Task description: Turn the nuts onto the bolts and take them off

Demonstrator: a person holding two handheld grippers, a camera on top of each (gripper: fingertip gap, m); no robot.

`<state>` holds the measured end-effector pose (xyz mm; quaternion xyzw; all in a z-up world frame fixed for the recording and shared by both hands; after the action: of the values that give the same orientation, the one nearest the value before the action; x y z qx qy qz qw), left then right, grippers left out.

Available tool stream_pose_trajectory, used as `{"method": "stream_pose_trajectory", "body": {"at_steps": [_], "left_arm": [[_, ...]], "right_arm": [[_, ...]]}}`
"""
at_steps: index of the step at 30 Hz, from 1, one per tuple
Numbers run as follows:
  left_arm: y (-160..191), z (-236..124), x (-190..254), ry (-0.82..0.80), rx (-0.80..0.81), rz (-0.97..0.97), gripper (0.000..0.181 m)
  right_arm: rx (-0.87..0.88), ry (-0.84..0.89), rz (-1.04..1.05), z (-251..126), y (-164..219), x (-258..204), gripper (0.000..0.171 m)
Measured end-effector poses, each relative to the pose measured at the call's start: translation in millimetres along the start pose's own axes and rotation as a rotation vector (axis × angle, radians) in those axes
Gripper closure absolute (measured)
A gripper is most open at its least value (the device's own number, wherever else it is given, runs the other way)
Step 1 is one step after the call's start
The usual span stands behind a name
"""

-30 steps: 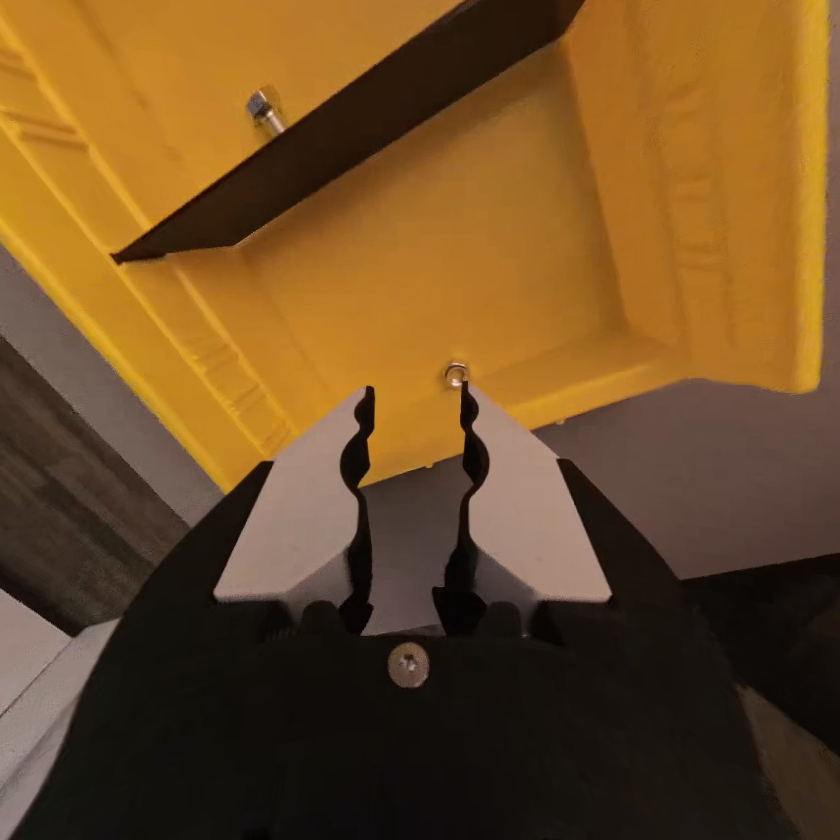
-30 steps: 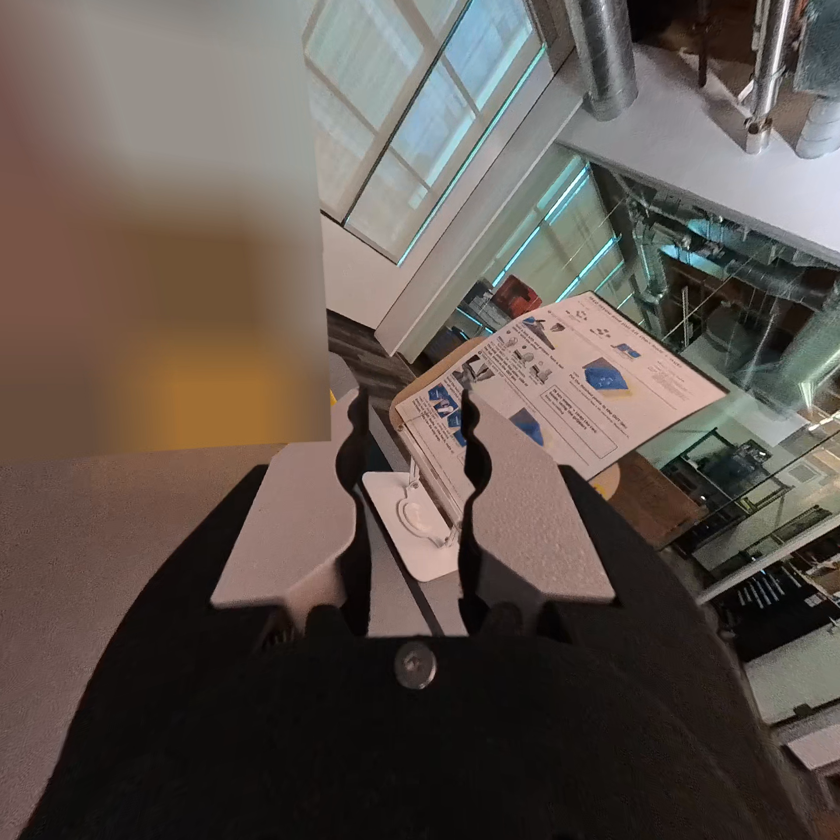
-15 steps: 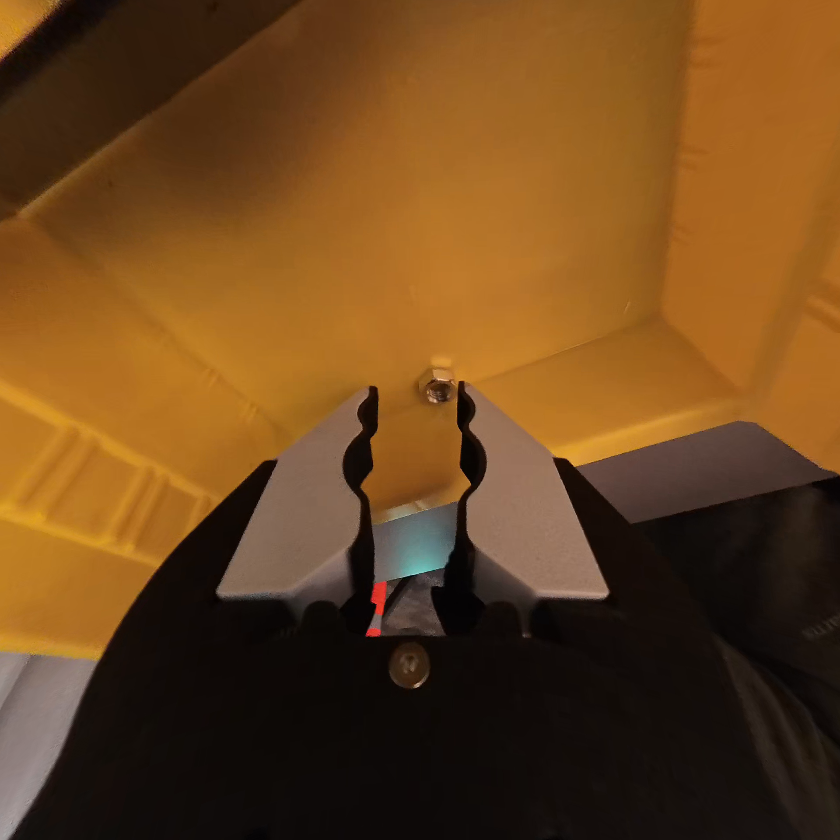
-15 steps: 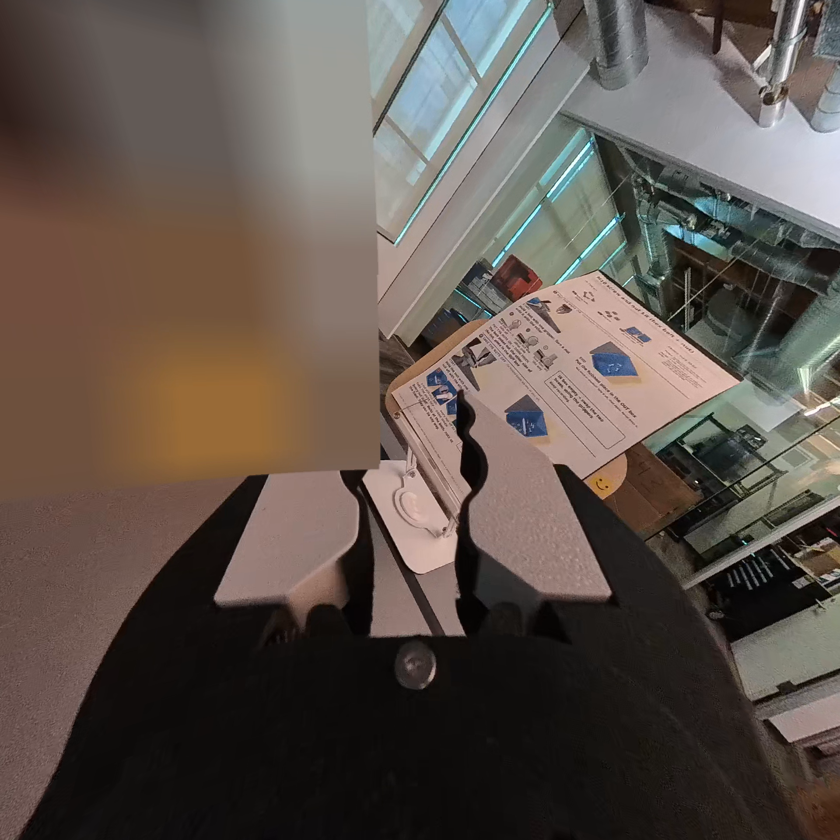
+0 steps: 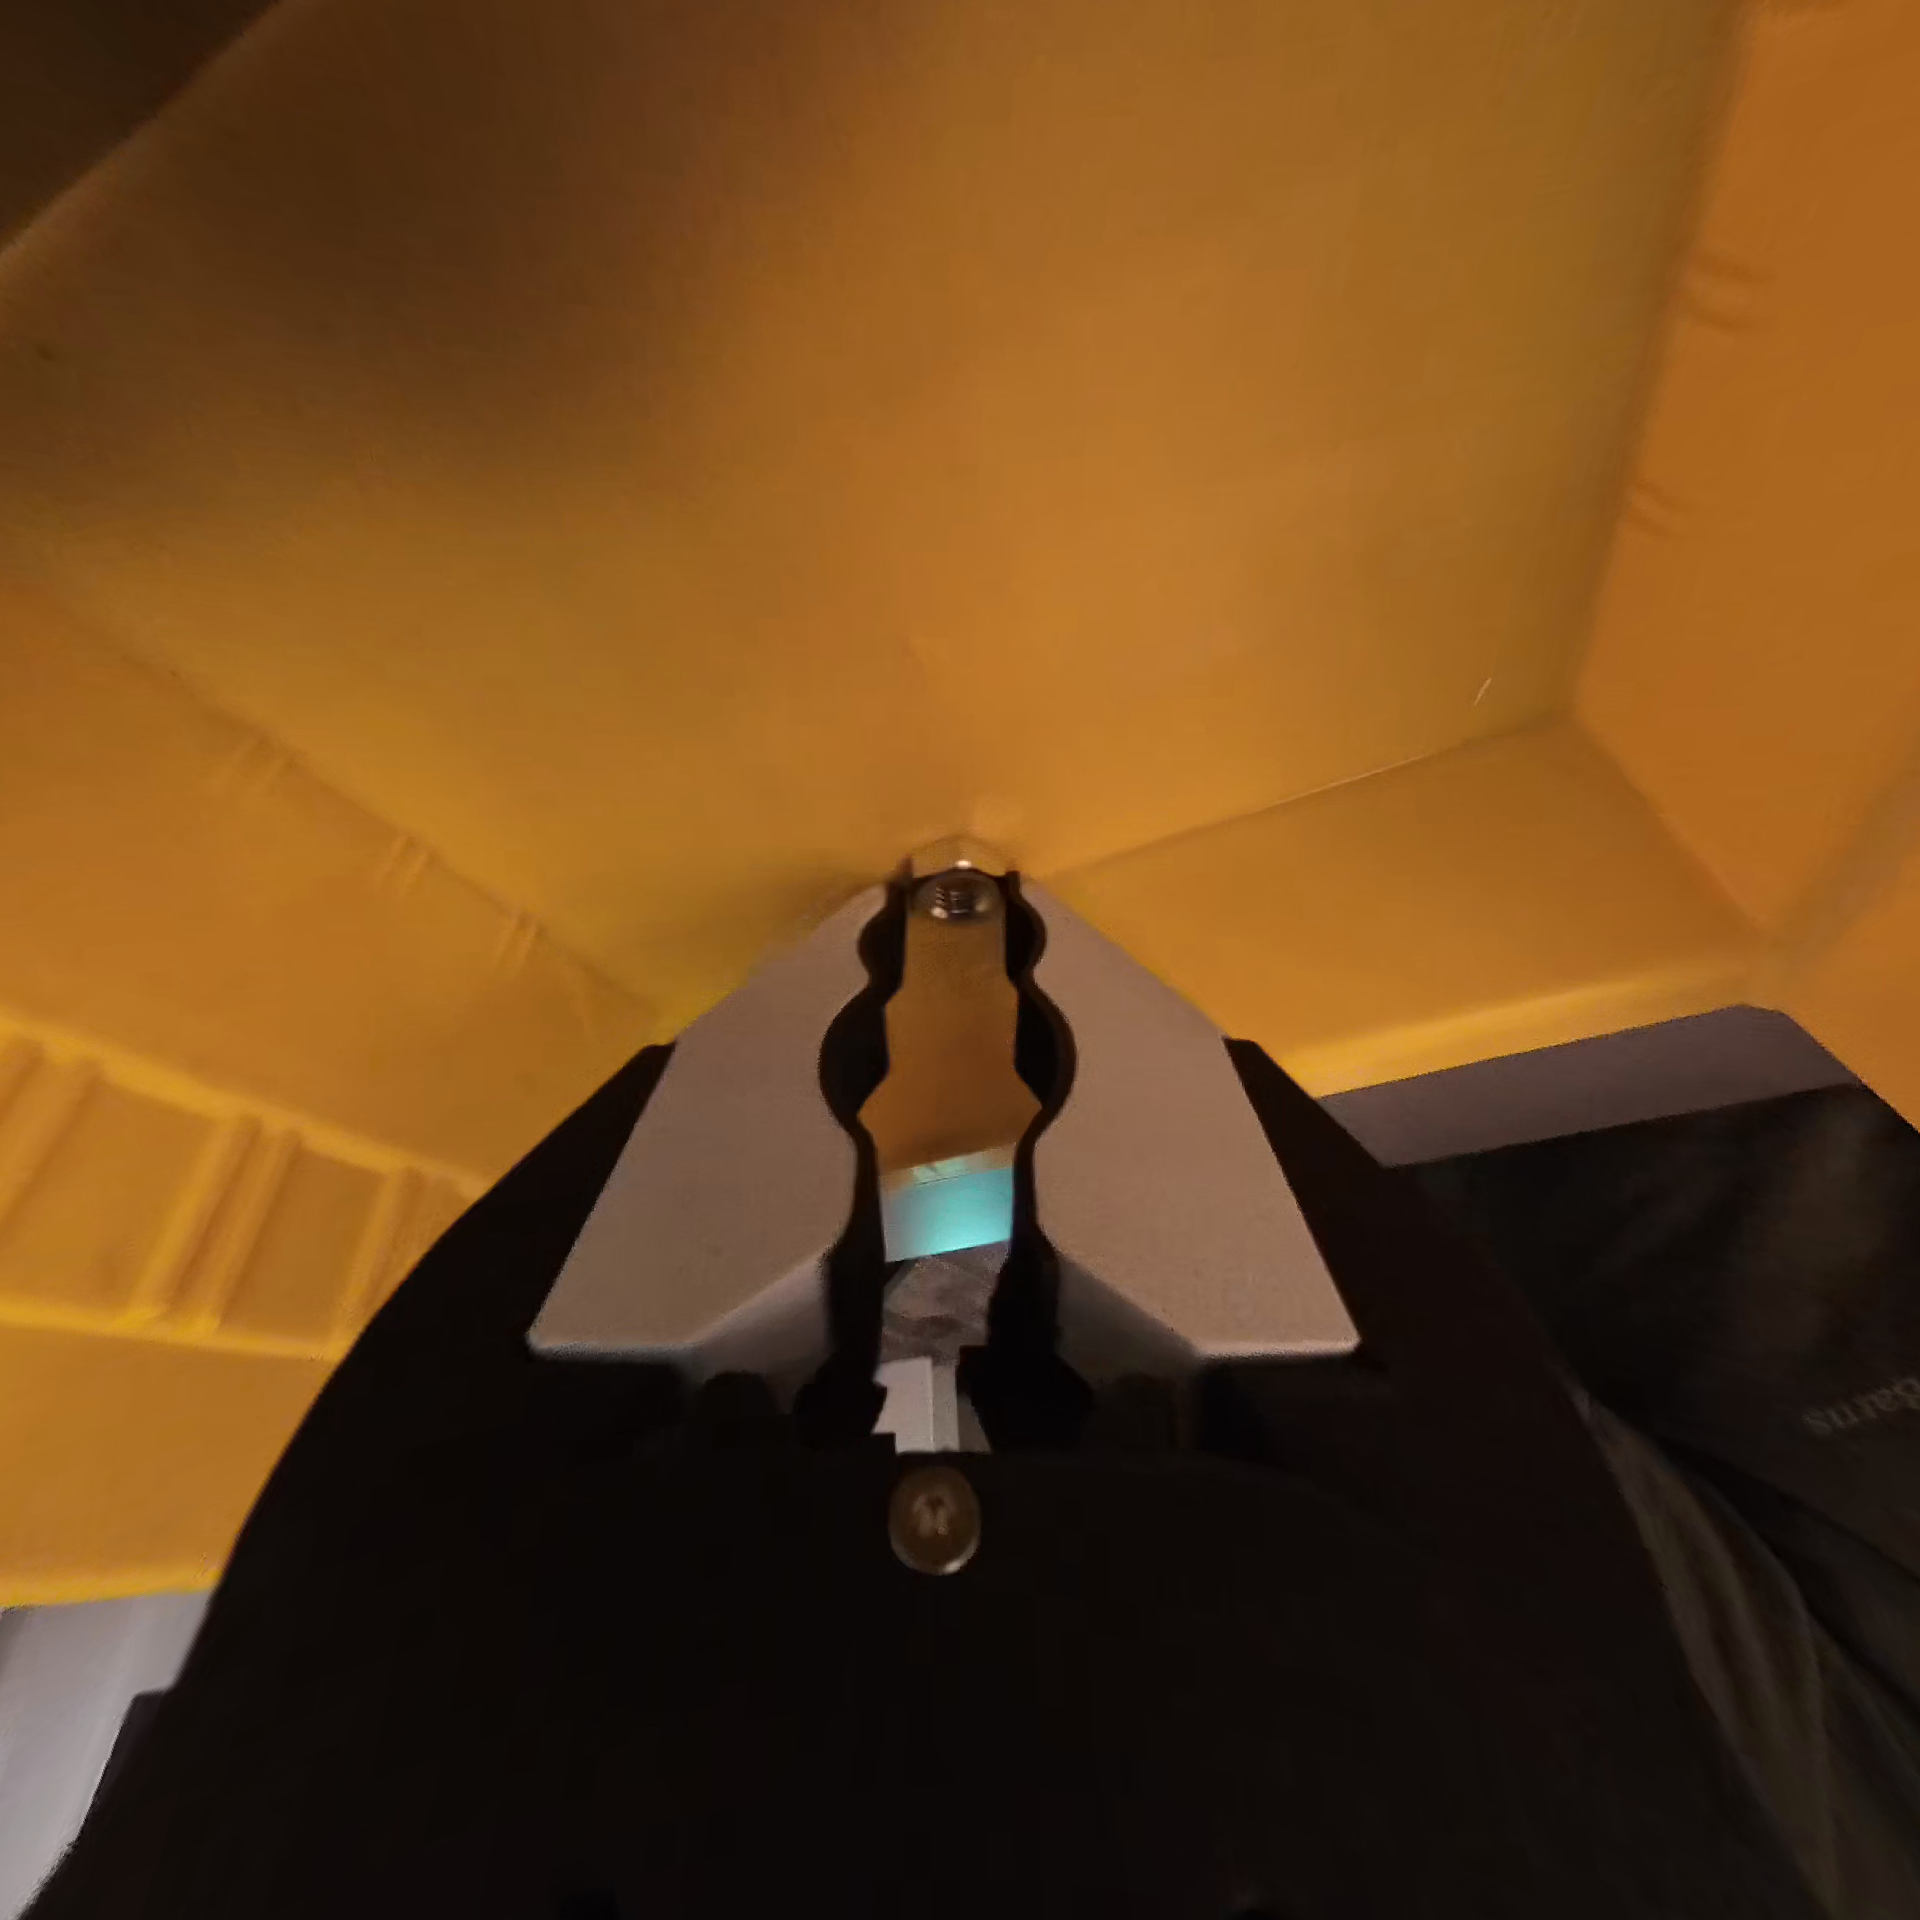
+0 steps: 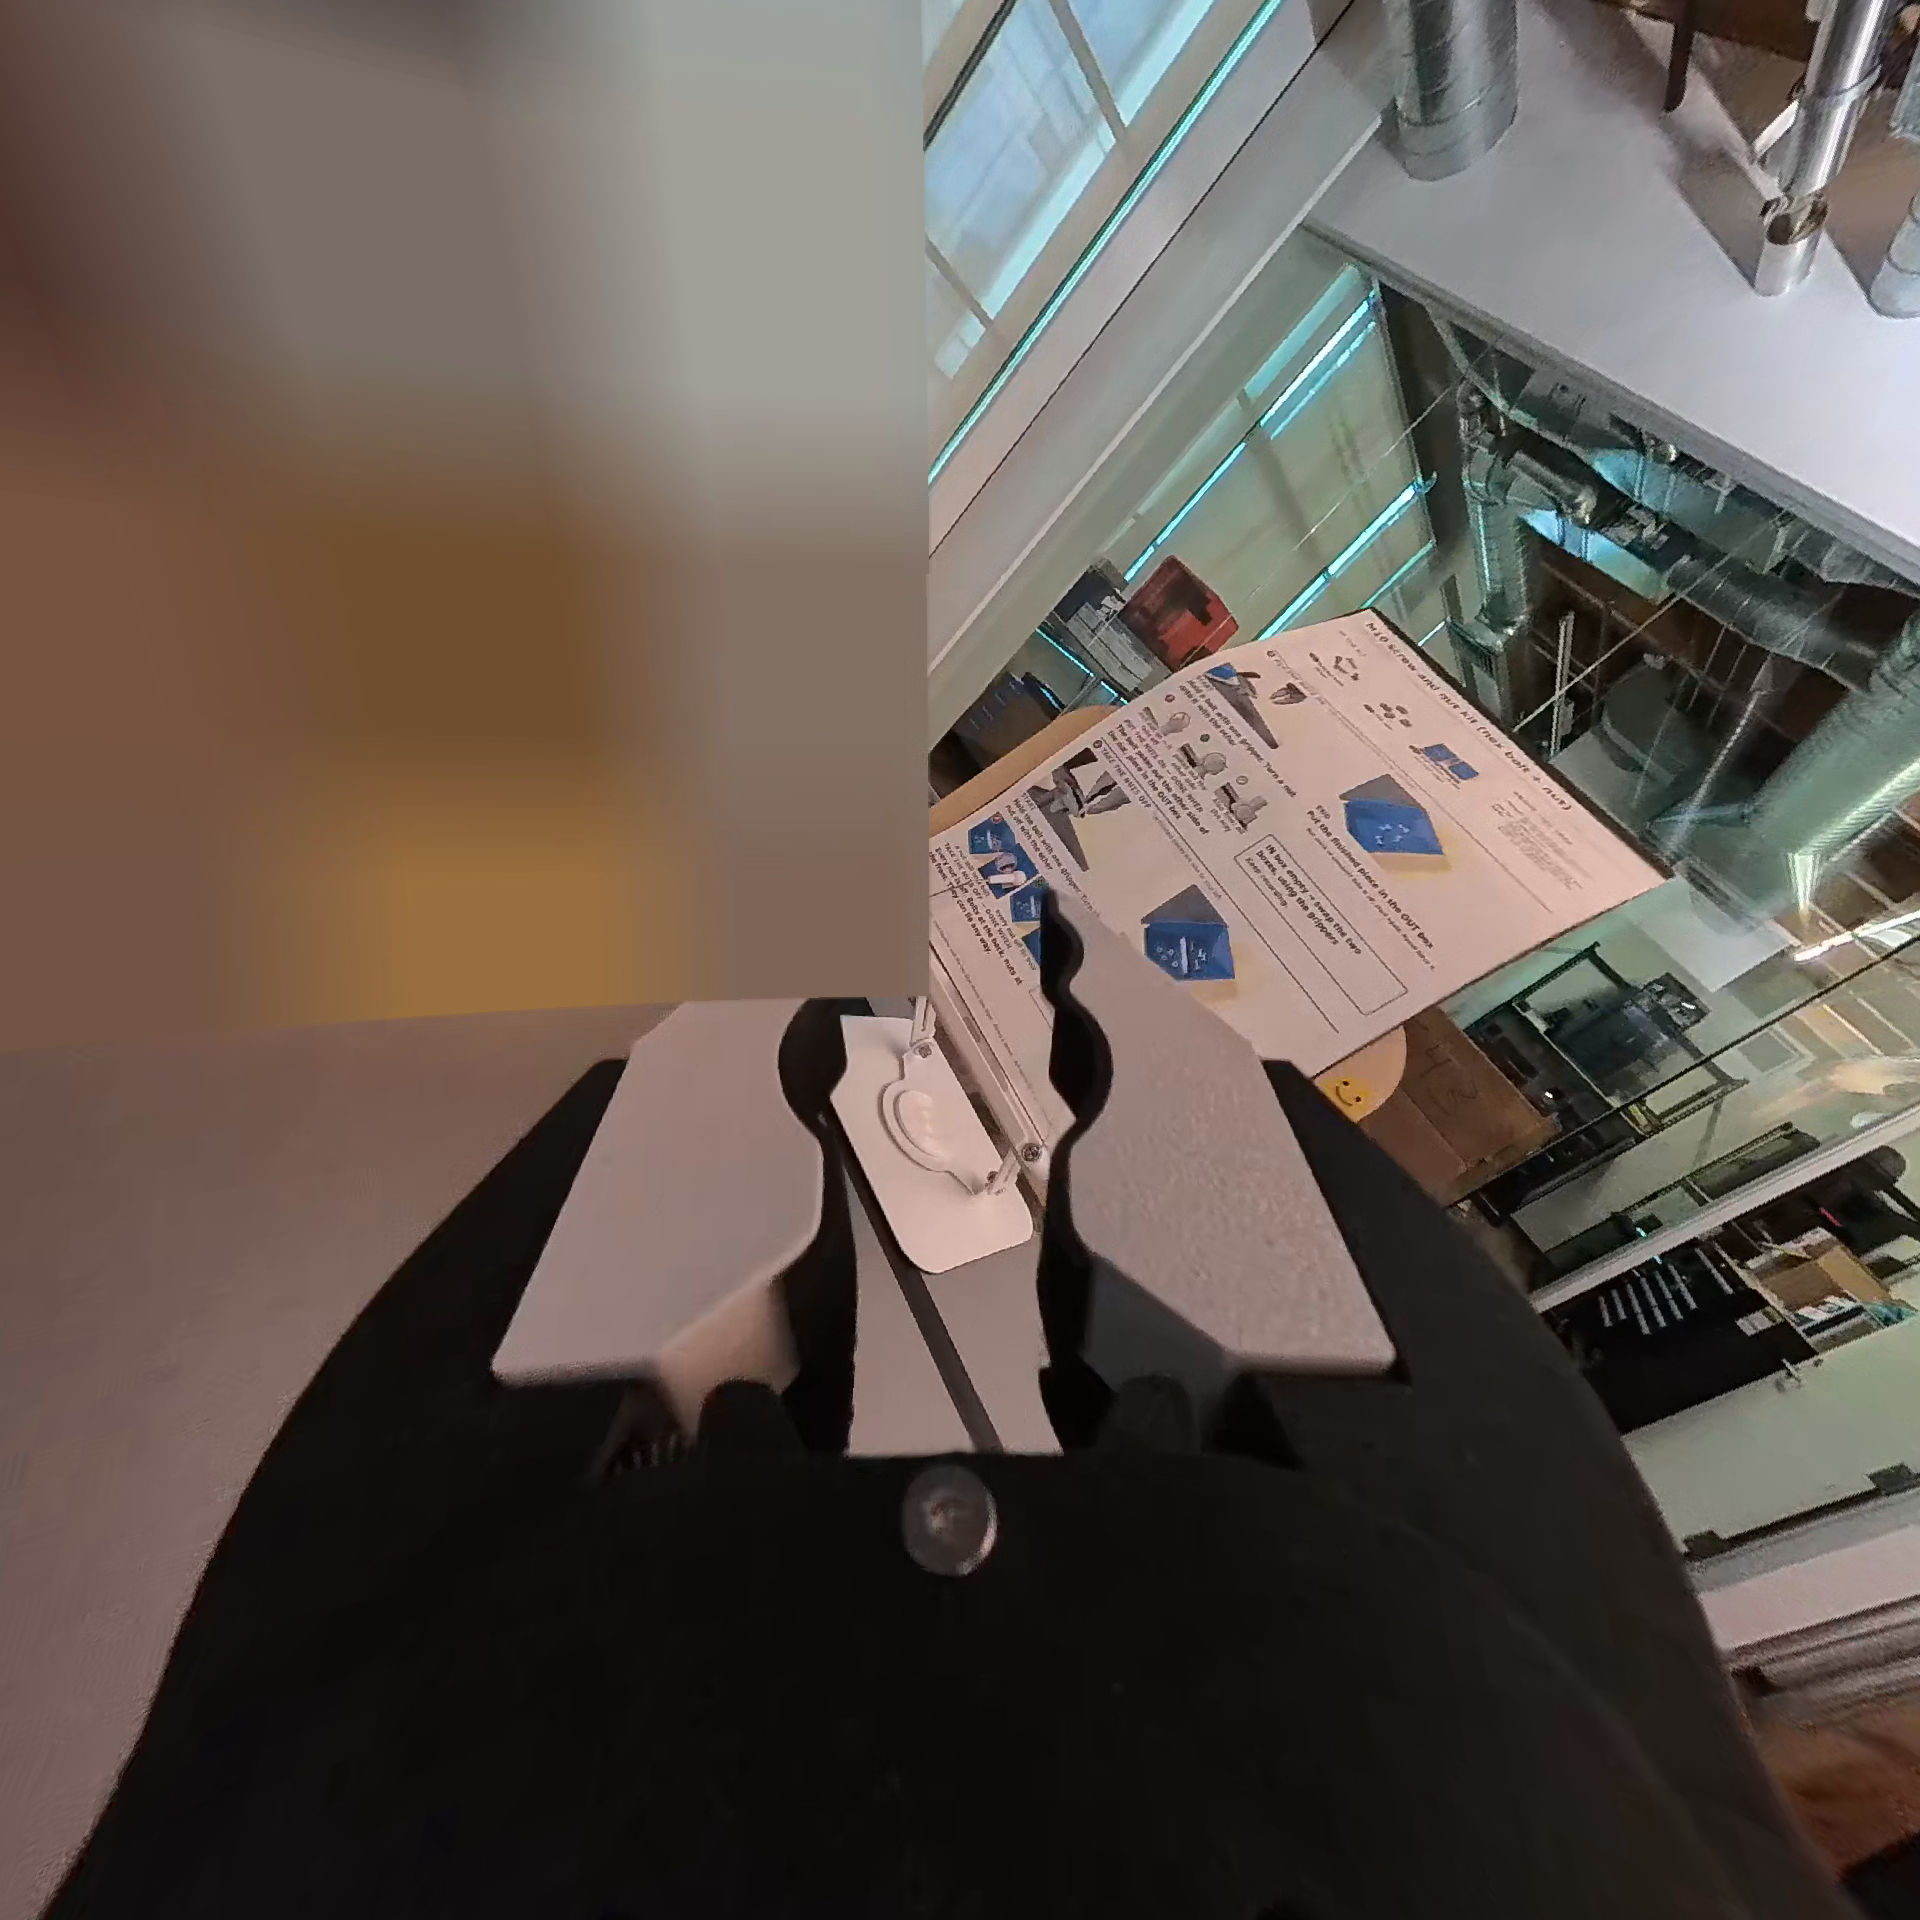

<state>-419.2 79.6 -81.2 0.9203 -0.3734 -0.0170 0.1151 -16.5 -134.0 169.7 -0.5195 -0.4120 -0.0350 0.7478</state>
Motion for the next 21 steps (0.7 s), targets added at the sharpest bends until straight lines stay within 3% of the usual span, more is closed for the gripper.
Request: {"method": "stream_pose_trajectory", "body": {"at_steps": [5, 8, 12, 14, 16, 21], "left_arm": [[0, 0, 3, 0.003, -0.024, 0.020, 0.166], [0, -18, 1, -0.033, 0.072, 0.016, 0.166], [-4, -84, 14, -0.076, 0.514, 0.003, 0.166], [-10, -124, 48, -0.010, 0.831, 0.104, 0.166], [-16, -140, 96, 0.090, 0.976, 0.287, 0.166], [-46, -78, 203, 0.345, 0.660, 0.656, 0.166]], "right_arm": [[-0.032, 0.005, -0.026, 1, 3, 0, 0.137], [-0.029, 0.008, -0.026, 0, 3, 1, 0.138], [-0.021, 0.032, -0.038, -3, 1, 3, 0.139], [-0.009, 0.043, -0.044, -5, -2, 4, 0.139], [0.003, 0.043, -0.046, -7, -5, 4, 0.140], [-0.011, 0.035, -0.076, -11, -9, 0, 0.140]]}}
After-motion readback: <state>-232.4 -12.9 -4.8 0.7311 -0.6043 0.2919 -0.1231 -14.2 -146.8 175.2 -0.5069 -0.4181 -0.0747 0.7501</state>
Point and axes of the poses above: each gripper's, where its closed fingertips meet, z out along the fingers, y out of its underside, x = y × z across the jaws, the point moved 8 cm from there along -z, back along the fingers, and after that the axes turned 8 degrees about x, right-handed, at the moved point
